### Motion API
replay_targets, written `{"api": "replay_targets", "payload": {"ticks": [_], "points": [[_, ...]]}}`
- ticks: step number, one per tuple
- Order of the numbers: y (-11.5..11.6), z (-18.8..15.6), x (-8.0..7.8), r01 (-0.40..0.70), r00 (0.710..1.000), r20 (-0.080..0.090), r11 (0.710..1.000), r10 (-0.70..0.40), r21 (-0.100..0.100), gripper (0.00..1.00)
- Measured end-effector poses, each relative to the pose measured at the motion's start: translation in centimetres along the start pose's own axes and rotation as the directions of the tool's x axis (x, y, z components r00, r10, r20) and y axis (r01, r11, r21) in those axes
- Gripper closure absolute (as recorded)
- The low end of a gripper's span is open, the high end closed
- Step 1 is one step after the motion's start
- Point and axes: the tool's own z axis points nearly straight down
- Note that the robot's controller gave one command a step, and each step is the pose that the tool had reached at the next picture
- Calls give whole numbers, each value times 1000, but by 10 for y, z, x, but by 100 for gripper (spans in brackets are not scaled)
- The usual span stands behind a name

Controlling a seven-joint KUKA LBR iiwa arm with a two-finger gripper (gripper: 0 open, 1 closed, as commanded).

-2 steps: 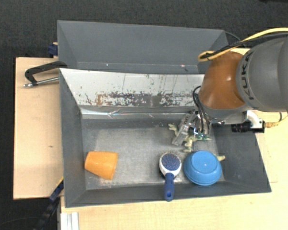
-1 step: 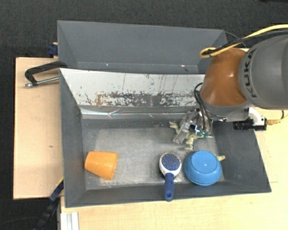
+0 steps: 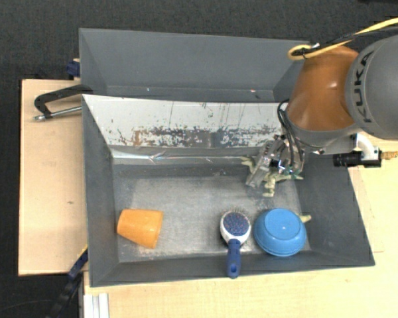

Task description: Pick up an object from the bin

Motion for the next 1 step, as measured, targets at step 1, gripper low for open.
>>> {"api": "replay_targets", "payload": {"ticks": [1], "points": [[2,-45,-2,2,1000,0,1000,-2,0,100]]}}
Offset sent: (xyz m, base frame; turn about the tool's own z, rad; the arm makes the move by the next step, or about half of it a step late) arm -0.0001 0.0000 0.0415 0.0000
